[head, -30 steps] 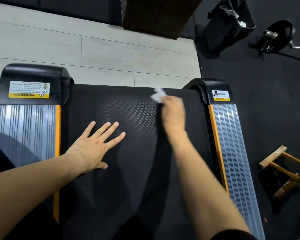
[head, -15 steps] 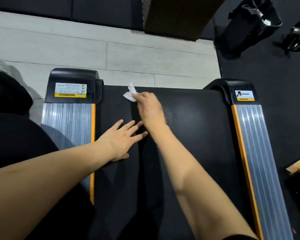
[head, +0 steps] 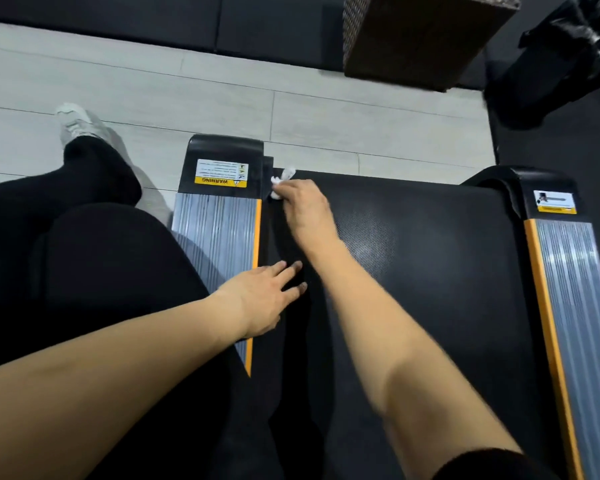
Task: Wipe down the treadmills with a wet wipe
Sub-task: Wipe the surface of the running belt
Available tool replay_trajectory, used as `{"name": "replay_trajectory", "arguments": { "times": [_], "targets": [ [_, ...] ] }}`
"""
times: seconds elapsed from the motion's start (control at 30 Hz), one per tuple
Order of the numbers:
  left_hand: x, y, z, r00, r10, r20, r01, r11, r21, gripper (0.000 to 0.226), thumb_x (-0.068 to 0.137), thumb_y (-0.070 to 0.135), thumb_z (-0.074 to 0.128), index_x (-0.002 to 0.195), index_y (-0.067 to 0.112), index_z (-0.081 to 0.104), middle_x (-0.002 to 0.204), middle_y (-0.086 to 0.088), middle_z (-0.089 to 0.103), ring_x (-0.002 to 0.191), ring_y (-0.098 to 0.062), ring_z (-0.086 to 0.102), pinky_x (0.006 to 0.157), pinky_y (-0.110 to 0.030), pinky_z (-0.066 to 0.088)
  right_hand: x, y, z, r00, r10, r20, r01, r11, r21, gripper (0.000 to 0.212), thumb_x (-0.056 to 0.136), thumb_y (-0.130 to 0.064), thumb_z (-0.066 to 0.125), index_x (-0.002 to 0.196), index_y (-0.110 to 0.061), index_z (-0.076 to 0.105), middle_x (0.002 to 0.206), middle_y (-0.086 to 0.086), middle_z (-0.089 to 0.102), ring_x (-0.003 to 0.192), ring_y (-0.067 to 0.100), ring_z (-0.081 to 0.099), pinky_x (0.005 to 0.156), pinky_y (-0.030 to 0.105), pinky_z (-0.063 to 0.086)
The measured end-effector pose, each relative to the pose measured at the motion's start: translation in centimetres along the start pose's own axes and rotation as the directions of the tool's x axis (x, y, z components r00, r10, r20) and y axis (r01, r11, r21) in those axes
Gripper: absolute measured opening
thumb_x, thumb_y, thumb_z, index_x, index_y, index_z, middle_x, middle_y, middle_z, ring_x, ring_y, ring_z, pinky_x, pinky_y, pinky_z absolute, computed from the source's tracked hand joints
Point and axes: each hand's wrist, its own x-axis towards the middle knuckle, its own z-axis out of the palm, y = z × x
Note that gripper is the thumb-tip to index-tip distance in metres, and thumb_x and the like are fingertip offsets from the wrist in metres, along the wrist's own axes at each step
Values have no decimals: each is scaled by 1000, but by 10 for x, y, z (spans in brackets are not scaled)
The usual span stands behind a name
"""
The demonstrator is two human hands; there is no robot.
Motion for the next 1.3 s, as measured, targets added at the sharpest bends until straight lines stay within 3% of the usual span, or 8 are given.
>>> {"name": "replay_trajectory", "arguments": {
  "times": [0.07, 0.3, 0.4, 0.6, 0.87, 1.0, 1.13, 1.3],
  "targets": [
    [-4, 5, 2, 1000, 8, 17, -8, 1000, 12, 73, 106, 38, 41, 163, 26, -2, 168, -14, -17, 157, -32, 0, 126, -42, 15, -3, 31, -17, 998, -22, 50, 27, 995, -91, 38, 84, -4, 57, 115, -18, 75, 109, 8, 73, 96, 28, 60, 78, 35, 48],
    [-3, 39, 9, 995, -61, 76, 65, 997, -49, 78, 105, 35, 46, 163, 25, -5, 164, -18, -28, 154, -42, -11, 124, -52, 18, -42, 95, -59, 789, 578, -207, -614, 754, -232, 42, 89, 4, 42, 110, -12, 75, 93, 20, 66, 88, 40, 59, 67, 38, 39],
    [-5, 44, 16, 996, -74, 54, 76, 997, -24, 83, 104, 35, 48, 162, 21, -9, 165, -18, -26, 155, -41, -11, 125, -52, 15, -25, 35, -26, 827, 538, -165, -562, 800, -209, 35, 89, 0, 46, 106, -10, 74, 95, 18, 68, 89, 38, 64, 70, 38, 48],
    [-10, 35, 23, 998, -50, 31, 51, 999, -5, 84, 102, 34, 49, 162, 24, -8, 168, -15, -18, 156, -35, -5, 126, -44, 14, -47, -16, 1, 991, 65, 117, -47, 988, -148, 31, 87, -4, 52, 103, -15, 76, 101, 8, 71, 92, 31, 59, 75, 37, 47],
    [-15, 35, 23, 998, -44, 34, 45, 999, -9, 87, 102, 31, 53, 162, 26, -12, 165, -12, -28, 157, -32, -10, 126, -42, 13, -77, 70, -62, 727, 650, -223, -687, 693, -220, 39, 89, 0, 45, 111, -11, 75, 98, 19, 67, 93, 42, 61, 76, 39, 48],
    [-21, 38, 26, 999, -13, 31, 11, 999, 44, 84, 102, 33, 51, 163, 22, -6, 168, -15, -15, 157, -31, -2, 126, -40, 13, -66, -30, -7, 943, 325, 66, -308, 932, -190, 31, 90, -7, 53, 107, -18, 76, 101, 13, 70, 94, 36, 62, 76, 38, 50],
    [-24, 37, 27, 997, 9, 81, -15, 998, 68, 85, 101, 36, 50, 162, 23, -9, 168, -15, -16, 157, -30, -4, 128, -41, 8, -85, -29, -10, 966, -45, 253, 82, 987, -139, 35, 89, 1, 55, 112, -17, 75, 106, 5, 70, 97, 25, 56, 83, 36, 47],
    [-27, 38, 24, 997, 6, 83, -10, 999, 50, 84, 103, 34, 48, 162, 26, -10, 166, -11, -26, 157, -28, -8, 128, -40, 7, -111, 89, -65, 910, 405, -89, -411, 848, -334, 30, 75, 5, 50, 89, -7, 74, 81, 17, 63, 78, 40, 58, 60, 39, 42]
  ]
}}
